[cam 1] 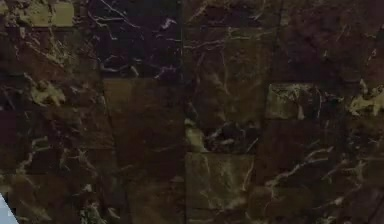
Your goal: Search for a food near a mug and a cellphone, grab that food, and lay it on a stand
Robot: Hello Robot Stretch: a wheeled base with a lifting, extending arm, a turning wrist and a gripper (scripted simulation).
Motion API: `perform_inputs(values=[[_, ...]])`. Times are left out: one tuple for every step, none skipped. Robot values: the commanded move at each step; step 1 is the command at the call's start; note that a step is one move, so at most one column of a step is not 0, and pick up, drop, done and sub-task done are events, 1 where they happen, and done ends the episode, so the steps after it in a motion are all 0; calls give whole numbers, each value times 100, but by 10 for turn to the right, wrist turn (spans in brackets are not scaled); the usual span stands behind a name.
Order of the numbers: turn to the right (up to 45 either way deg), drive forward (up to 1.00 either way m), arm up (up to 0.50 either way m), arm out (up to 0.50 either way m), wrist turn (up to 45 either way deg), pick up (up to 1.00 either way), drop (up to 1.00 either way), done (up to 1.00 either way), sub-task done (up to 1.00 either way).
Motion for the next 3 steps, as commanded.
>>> perform_inputs(values=[[450, 0, 0, 0, 0, 0, 0, 0, 0], [120, 0, 0, 0, 0, 0, 0, 0, 0], [0, 35, 0, 0, 0, 0, 0, 0, 0]])
